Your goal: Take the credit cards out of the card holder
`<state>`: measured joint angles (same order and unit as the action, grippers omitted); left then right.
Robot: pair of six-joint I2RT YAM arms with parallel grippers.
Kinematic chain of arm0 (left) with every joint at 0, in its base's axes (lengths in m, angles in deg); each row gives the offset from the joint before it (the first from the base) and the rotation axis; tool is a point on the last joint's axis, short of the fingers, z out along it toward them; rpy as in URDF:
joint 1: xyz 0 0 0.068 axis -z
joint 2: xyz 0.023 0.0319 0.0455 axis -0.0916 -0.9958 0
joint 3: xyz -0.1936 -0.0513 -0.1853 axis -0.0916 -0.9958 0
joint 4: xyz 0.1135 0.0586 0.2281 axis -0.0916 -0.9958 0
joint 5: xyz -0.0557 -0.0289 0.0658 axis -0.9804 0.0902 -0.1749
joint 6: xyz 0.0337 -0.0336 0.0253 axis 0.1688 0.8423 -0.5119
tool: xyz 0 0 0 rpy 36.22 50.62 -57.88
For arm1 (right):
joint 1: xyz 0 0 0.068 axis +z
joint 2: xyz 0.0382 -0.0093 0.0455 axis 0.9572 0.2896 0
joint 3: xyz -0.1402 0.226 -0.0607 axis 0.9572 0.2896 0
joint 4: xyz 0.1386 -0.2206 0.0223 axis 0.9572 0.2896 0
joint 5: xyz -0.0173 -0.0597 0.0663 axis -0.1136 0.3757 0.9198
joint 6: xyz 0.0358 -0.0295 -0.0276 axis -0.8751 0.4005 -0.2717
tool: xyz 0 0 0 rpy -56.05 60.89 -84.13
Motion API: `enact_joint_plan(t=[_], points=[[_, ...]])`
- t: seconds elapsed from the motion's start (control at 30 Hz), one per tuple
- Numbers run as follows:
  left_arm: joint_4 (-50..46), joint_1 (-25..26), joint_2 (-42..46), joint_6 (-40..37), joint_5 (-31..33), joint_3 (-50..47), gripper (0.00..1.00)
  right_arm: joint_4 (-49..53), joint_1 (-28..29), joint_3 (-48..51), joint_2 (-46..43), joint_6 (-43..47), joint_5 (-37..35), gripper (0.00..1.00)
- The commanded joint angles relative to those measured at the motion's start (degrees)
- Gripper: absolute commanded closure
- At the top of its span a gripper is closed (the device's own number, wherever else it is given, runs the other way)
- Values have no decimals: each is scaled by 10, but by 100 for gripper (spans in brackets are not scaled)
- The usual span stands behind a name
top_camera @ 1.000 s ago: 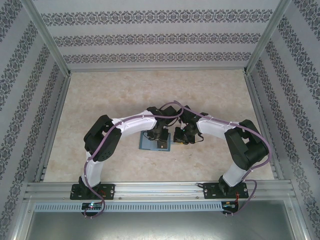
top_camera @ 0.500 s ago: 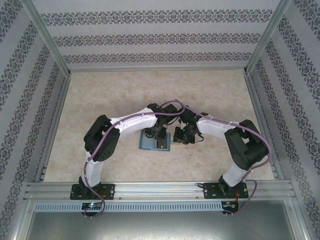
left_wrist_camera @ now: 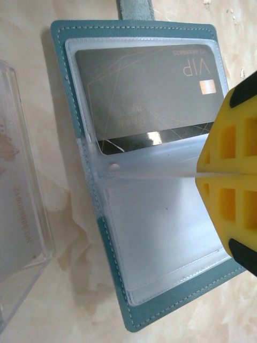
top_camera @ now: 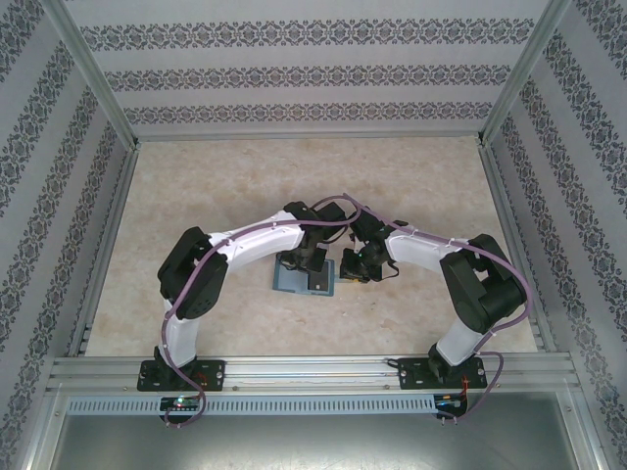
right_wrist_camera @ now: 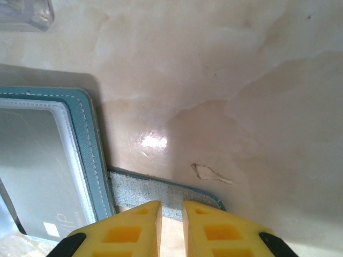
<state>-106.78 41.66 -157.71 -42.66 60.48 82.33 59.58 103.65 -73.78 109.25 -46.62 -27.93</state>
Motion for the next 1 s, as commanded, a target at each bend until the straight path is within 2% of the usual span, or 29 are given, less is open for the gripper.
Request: enact_joint_plan(t=[0.0,0.37,0.73,0.97], points=[[-8,-1,17,2,20,-17,100,15,-5,14,0,10,-17,81],[12,-6,-7,5,16,-78,98,17,-6,14,4,14,-18,82],[-21,-7,-10,1,64,-84,81,19,-7,11,6,16,-15,81],[-50,-18,32,-5,91,-79,77,21,-7,8,-1,12,-8,81]])
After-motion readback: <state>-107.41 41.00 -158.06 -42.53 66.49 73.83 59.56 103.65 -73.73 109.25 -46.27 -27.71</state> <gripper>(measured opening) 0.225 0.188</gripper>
